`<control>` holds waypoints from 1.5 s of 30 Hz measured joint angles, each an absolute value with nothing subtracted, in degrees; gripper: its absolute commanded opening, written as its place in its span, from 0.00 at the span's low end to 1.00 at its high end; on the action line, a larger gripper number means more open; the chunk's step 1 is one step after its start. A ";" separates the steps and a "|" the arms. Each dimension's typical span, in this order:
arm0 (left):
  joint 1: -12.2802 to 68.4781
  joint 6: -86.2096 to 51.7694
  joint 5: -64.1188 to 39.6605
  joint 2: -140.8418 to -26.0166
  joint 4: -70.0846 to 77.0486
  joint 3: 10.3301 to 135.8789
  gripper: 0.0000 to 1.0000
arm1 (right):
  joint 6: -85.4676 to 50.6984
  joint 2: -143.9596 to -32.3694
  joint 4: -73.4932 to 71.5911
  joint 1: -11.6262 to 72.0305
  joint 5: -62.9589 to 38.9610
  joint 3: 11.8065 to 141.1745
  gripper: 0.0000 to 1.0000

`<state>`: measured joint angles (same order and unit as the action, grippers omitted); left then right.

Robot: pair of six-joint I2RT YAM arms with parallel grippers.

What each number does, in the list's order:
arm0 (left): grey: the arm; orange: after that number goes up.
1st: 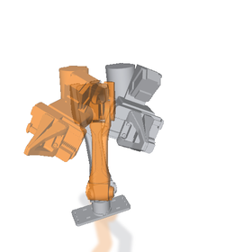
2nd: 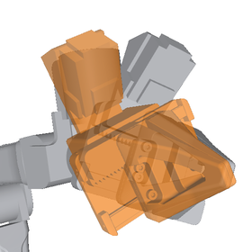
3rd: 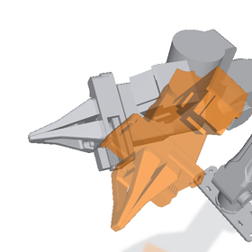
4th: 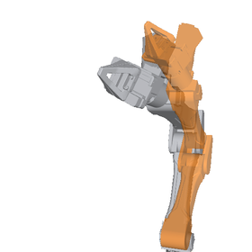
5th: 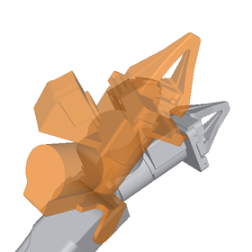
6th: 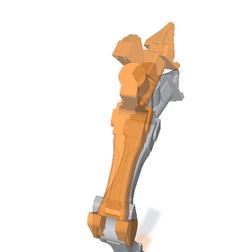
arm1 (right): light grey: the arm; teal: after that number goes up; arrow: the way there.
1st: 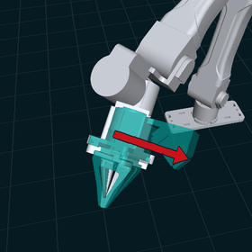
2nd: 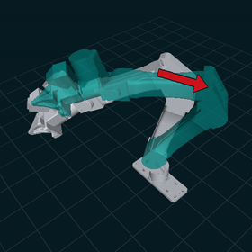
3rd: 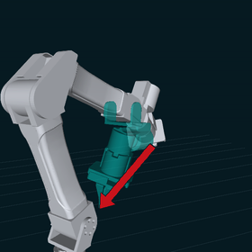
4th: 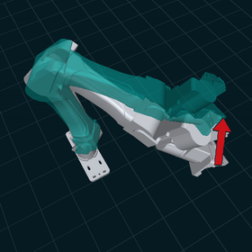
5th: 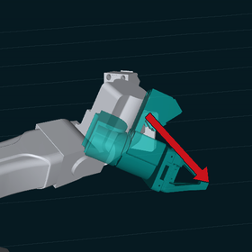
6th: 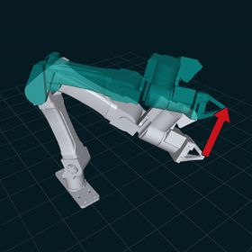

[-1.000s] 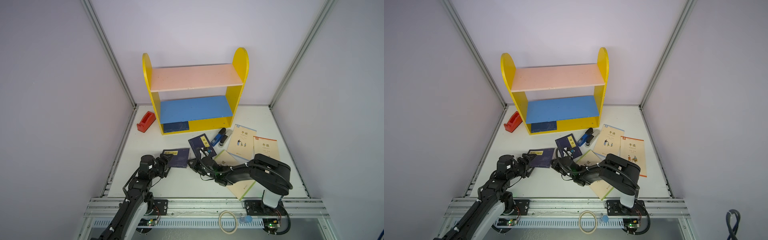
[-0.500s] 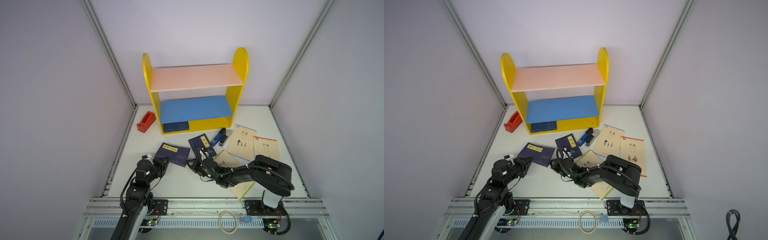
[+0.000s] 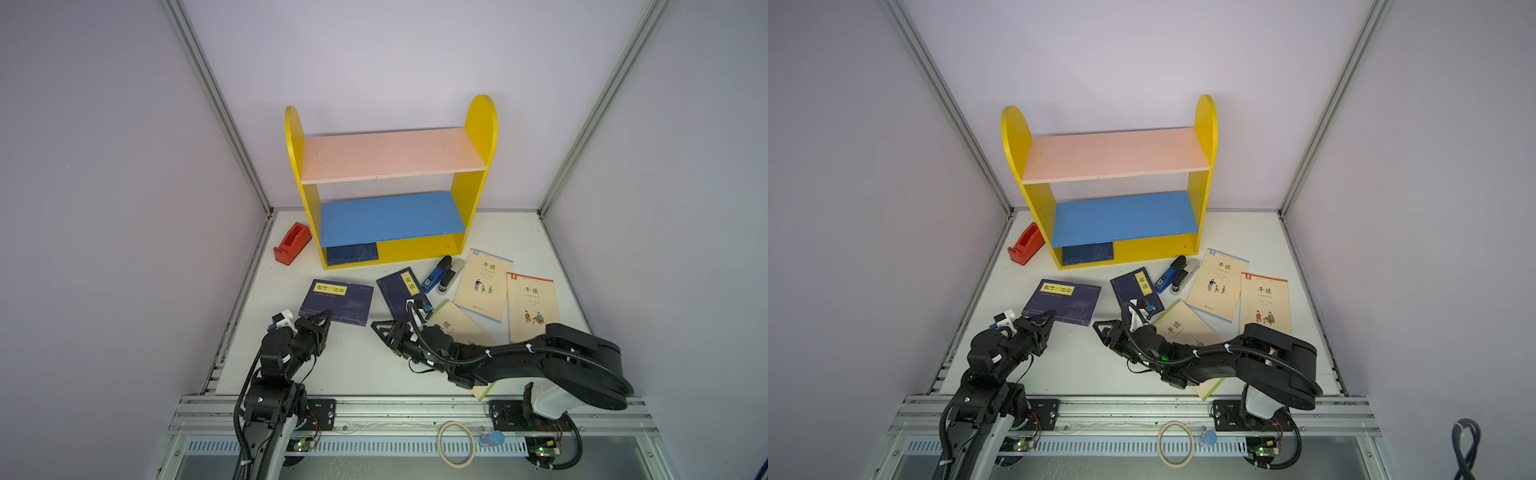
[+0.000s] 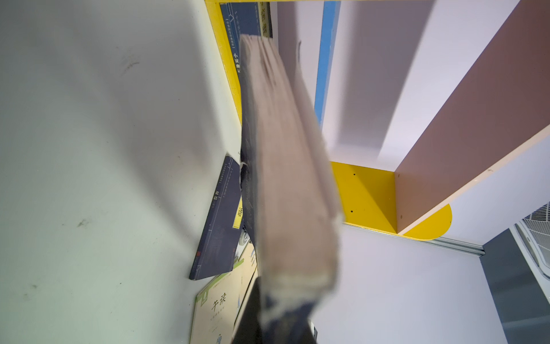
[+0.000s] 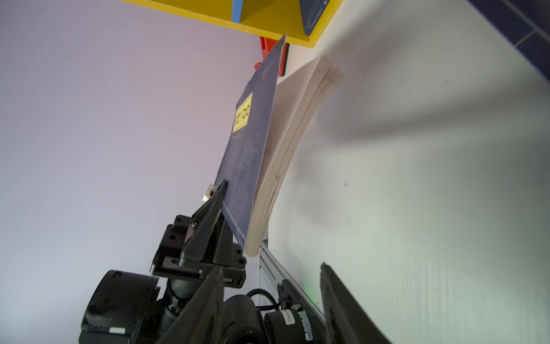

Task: Stacking books/files
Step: Pass the book.

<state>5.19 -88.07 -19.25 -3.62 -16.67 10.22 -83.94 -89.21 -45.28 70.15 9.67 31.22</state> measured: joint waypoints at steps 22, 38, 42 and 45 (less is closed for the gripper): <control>6.39 -91.64 -17.69 -0.12 -16.64 13.74 0.00 | -85.32 -100.73 -56.47 75.35 21.30 42.74 0.53; 6.81 -92.18 -16.16 -0.12 -17.56 13.82 0.00 | -95.42 -100.12 -42.72 75.59 30.57 49.50 0.37; 6.81 -92.20 -16.16 -0.12 -17.82 13.82 0.00 | -95.88 -99.88 -41.08 75.61 32.29 50.06 0.31; 6.81 -92.27 -16.16 -0.12 -17.85 13.82 0.00 | -95.81 -99.88 -40.80 75.64 33.41 50.33 0.28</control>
